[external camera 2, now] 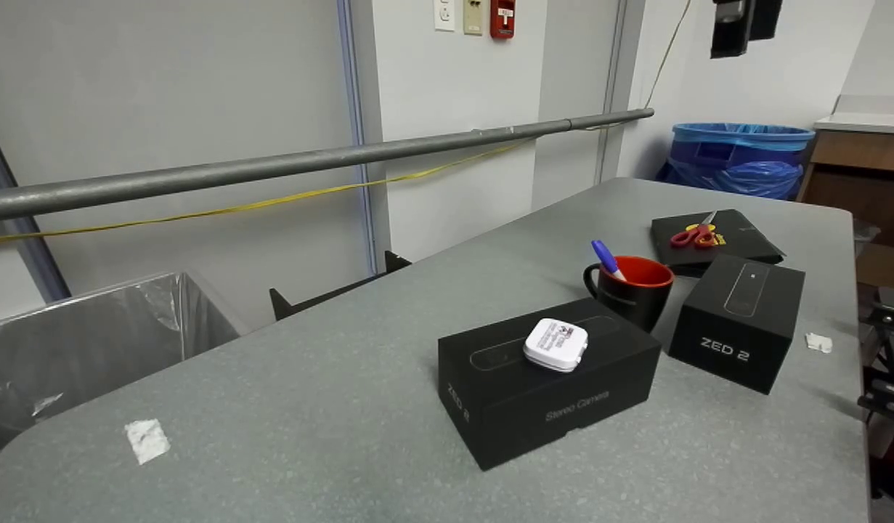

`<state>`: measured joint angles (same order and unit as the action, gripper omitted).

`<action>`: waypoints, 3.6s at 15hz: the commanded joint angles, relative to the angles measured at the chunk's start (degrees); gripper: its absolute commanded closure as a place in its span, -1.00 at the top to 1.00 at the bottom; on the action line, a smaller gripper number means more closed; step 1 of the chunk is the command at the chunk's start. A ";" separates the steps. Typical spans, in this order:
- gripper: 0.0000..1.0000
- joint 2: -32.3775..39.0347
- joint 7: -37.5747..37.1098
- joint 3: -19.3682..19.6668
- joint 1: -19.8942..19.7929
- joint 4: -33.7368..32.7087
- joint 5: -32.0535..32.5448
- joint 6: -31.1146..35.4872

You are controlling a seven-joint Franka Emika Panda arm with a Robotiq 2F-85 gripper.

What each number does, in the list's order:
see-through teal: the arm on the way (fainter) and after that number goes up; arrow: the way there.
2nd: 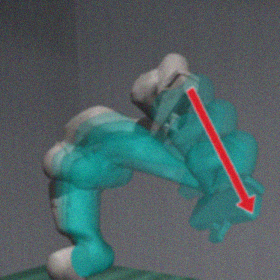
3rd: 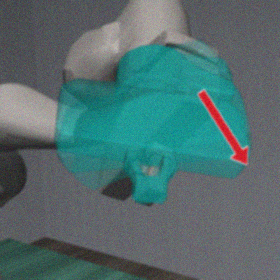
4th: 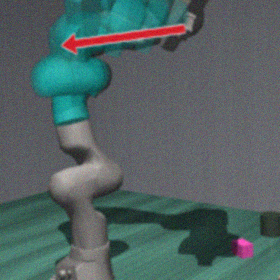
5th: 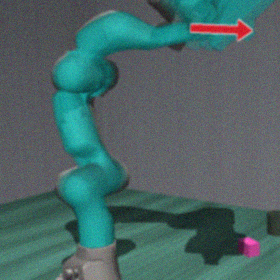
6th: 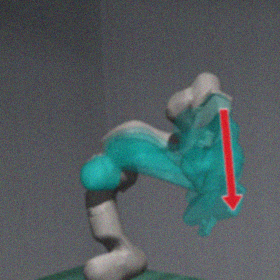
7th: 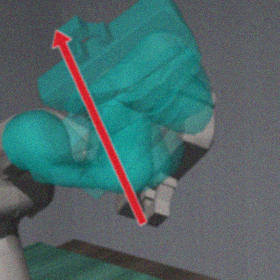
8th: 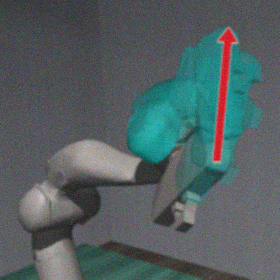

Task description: Remove the blue sharpie from the mug and put it on the table

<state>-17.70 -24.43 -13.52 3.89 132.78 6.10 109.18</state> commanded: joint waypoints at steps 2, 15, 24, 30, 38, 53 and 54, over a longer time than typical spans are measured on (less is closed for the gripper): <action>1.00 -0.04 -0.11 0.52 0.66 -0.09 0.13 -0.12; 1.00 23.35 5.72 5.06 0.53 -5.77 5.32 16.27; 1.00 23.52 3.30 6.08 2.08 -3.84 7.12 17.07; 1.00 28.51 4.12 6.82 3.12 -4.53 12.71 22.87; 1.00 33.65 13.22 8.89 2.04 -4.96 10.25 31.82; 0.43 32.56 36.07 7.99 -2.64 -0.01 -2.89 35.31; 0.40 32.63 36.50 7.91 -2.61 0.09 -2.93 35.48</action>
<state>15.75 8.94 -4.96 2.04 131.14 5.51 141.98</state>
